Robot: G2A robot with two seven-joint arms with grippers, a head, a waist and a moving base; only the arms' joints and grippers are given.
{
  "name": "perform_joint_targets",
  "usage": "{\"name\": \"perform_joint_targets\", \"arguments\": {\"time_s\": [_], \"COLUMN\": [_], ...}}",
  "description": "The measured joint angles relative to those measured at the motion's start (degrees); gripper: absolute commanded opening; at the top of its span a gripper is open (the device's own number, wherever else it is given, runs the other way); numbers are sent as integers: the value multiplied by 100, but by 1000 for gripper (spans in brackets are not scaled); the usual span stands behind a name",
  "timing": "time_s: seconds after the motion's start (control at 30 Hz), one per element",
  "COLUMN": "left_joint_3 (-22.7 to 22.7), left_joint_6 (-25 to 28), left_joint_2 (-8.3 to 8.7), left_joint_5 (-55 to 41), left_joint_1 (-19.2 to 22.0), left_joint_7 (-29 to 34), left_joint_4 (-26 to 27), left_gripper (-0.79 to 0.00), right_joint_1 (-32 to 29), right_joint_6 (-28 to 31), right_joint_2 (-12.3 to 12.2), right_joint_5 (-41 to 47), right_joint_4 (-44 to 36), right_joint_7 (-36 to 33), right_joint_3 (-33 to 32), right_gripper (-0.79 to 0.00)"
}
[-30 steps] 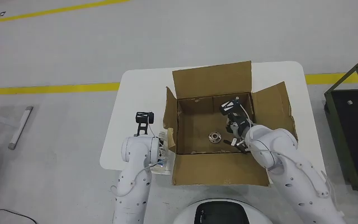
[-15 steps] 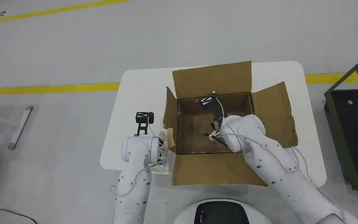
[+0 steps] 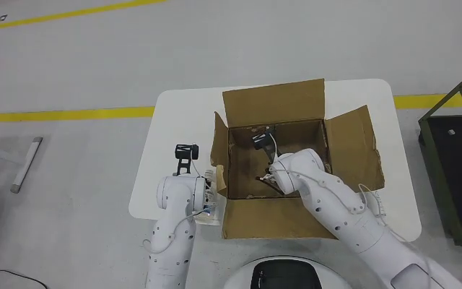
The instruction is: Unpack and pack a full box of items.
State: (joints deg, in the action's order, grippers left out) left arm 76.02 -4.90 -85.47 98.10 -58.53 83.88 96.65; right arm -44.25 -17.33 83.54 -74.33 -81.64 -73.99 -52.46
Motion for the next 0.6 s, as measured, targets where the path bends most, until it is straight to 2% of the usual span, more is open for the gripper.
{"name": "perform_joint_targets", "arguments": {"time_s": [0.6], "left_joint_3": [0], "left_joint_6": [0], "left_joint_2": [0], "left_joint_5": [0], "left_joint_1": [0], "left_joint_7": [0], "left_joint_4": [0], "left_gripper": [0], "right_joint_1": [-86], "right_joint_6": [335], "right_joint_2": [94], "right_joint_5": [-127], "right_joint_4": [389], "right_joint_7": [63], "right_joint_3": [45], "right_gripper": [-413]}}
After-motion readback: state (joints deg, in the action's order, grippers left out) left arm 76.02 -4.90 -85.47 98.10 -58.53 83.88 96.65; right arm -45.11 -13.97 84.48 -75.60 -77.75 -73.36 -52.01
